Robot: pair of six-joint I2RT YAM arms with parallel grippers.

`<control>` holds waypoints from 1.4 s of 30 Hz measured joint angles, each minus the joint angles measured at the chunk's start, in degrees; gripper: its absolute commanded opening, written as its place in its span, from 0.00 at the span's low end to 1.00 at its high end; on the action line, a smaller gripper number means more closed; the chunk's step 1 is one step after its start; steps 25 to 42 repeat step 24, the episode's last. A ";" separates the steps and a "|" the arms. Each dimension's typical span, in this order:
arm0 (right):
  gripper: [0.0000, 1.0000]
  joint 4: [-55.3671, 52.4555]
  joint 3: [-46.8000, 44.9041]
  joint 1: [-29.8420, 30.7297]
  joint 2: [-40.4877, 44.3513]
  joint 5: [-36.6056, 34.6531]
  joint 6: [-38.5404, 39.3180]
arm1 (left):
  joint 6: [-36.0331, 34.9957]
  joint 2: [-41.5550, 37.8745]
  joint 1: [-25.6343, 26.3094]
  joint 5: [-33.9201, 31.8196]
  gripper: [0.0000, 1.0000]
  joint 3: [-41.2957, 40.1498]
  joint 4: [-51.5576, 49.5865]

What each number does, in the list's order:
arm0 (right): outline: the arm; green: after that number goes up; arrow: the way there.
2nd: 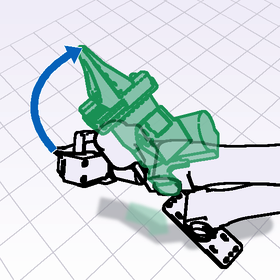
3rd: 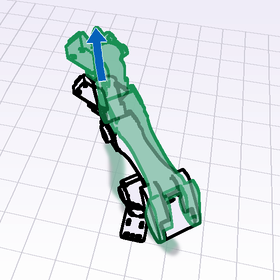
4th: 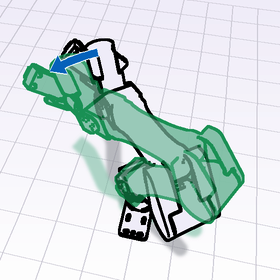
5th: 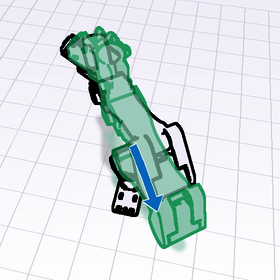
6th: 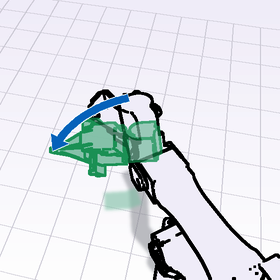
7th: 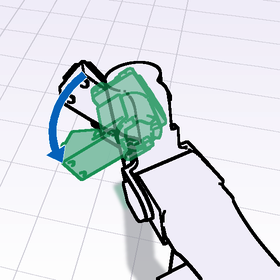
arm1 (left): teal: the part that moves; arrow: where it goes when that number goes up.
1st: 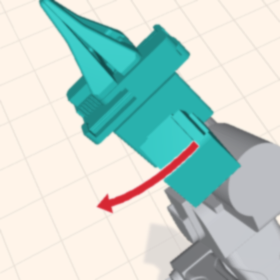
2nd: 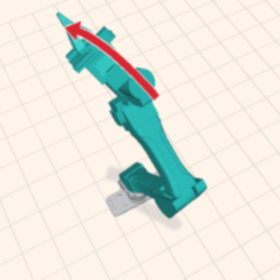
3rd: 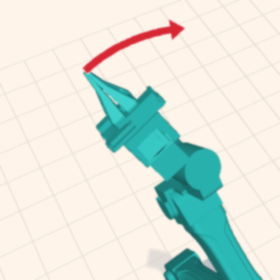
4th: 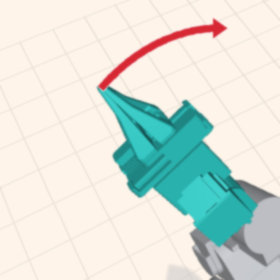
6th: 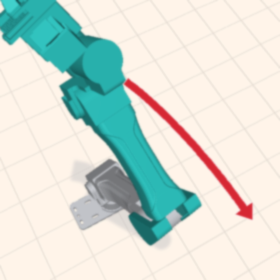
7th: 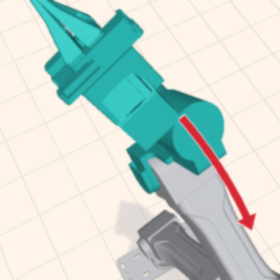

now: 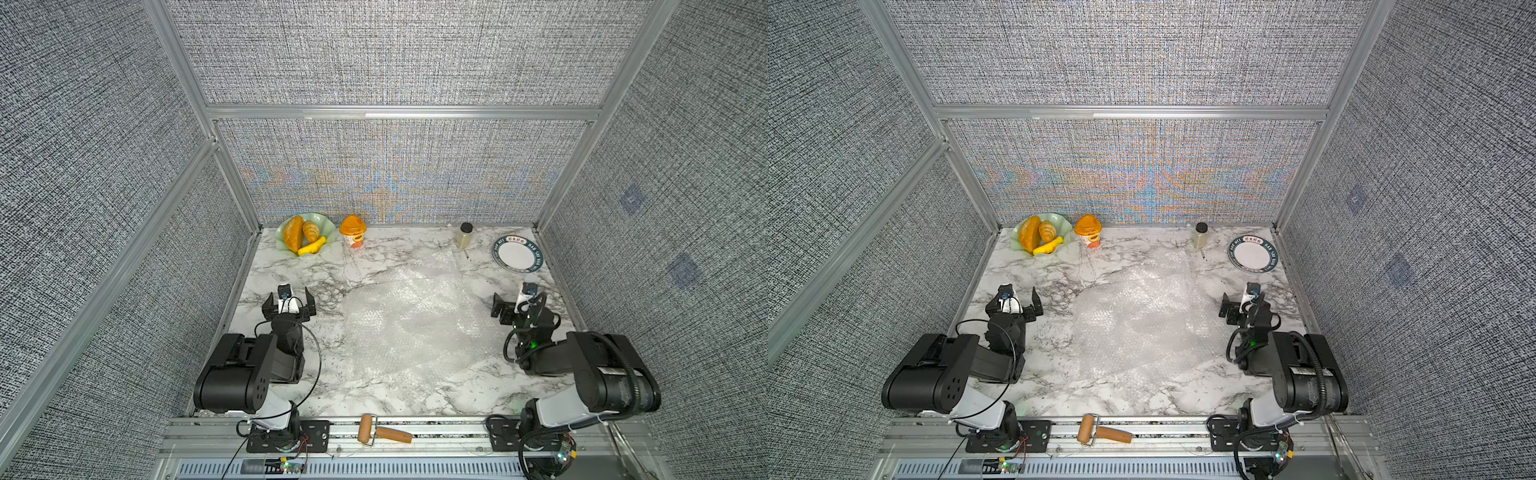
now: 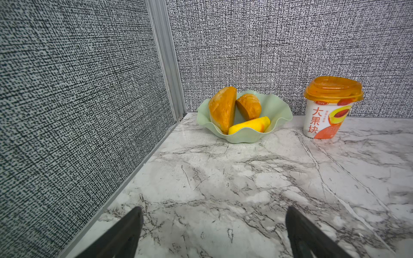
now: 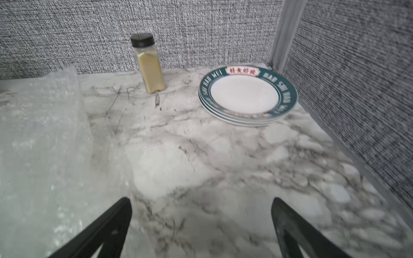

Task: Unpack dinner plates from bubble wrap
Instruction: Reset both arms

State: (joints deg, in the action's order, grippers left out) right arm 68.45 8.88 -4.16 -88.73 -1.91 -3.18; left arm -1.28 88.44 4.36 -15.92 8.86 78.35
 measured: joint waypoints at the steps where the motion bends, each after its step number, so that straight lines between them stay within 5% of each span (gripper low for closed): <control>1: 0.99 0.98 -0.61 -0.02 -0.76 -0.68 -0.20 | 0.00 0.00 0.00 0.00 0.99 0.00 0.00; 6: 0.99 -4.72 9.42 0.09 0.85 1.05 0.28 | 0.00 0.00 0.00 0.00 0.99 0.00 0.00; 42: 0.99 -10.34 9.77 0.39 0.15 3.13 1.11 | 0.00 0.24 -0.07 1.03 0.99 0.57 -0.09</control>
